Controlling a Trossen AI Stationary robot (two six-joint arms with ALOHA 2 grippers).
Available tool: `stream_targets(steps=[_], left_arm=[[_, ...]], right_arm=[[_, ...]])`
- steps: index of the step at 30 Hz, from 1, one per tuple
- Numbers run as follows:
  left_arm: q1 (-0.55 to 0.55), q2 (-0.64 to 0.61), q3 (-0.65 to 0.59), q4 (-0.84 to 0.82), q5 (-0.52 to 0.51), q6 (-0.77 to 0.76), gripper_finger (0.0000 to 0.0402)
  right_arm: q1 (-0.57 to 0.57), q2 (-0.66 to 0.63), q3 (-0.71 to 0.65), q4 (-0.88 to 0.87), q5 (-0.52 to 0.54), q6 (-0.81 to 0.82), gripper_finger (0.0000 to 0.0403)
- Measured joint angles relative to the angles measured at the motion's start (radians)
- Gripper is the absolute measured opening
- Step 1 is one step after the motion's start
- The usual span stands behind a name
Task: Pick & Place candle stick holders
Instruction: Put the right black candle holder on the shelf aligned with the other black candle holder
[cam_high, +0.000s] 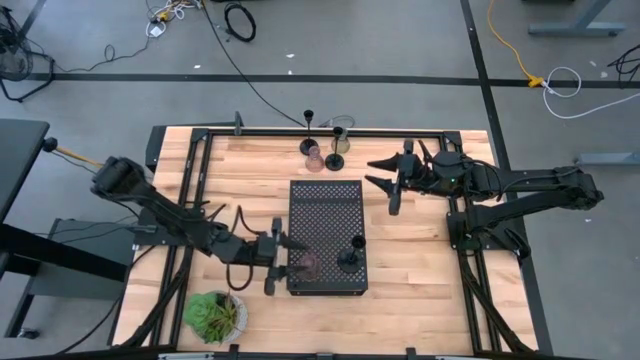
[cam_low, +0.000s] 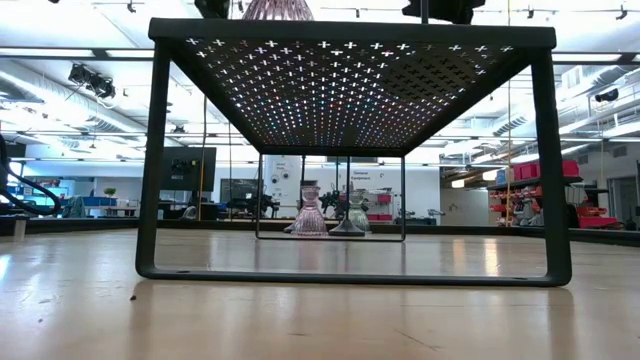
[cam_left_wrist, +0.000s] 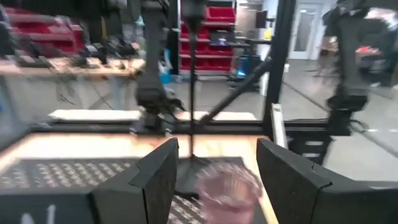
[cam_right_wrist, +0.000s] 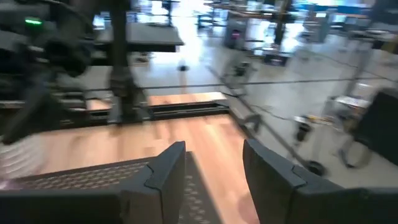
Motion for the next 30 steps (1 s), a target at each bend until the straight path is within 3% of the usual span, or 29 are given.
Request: stream_targets(steps=[4, 10, 19, 23, 30], left_arm=[[0.000, -0.043, 0.000, 0.001, -0.104, 0.112, 0.0220], [0.001, -0.074, 0.000, 0.003, -0.250, 0.193, 0.0220], [0.001, -0.074, 0.000, -0.017, -0.259, 0.192, 0.0220], [0.004, -0.074, 0.000, -0.018, -0.265, 0.193, 0.0220], [0.007, -0.074, 0.000, -0.023, -0.267, 0.193, 0.0220]], right_arm=[[-0.028, 0.015, 0.000, -0.004, 0.068, 0.011, 0.0159], [-0.173, 0.067, 0.000, -0.018, 0.020, 0.026, 0.0159], [-0.407, 0.195, 0.000, 0.075, -0.198, 0.022, 0.0159], [-0.469, 0.284, 0.000, 0.167, -0.286, 0.023, 0.0159], [-0.523, 0.439, 0.000, 0.308, -0.347, 0.039, 0.0159]])
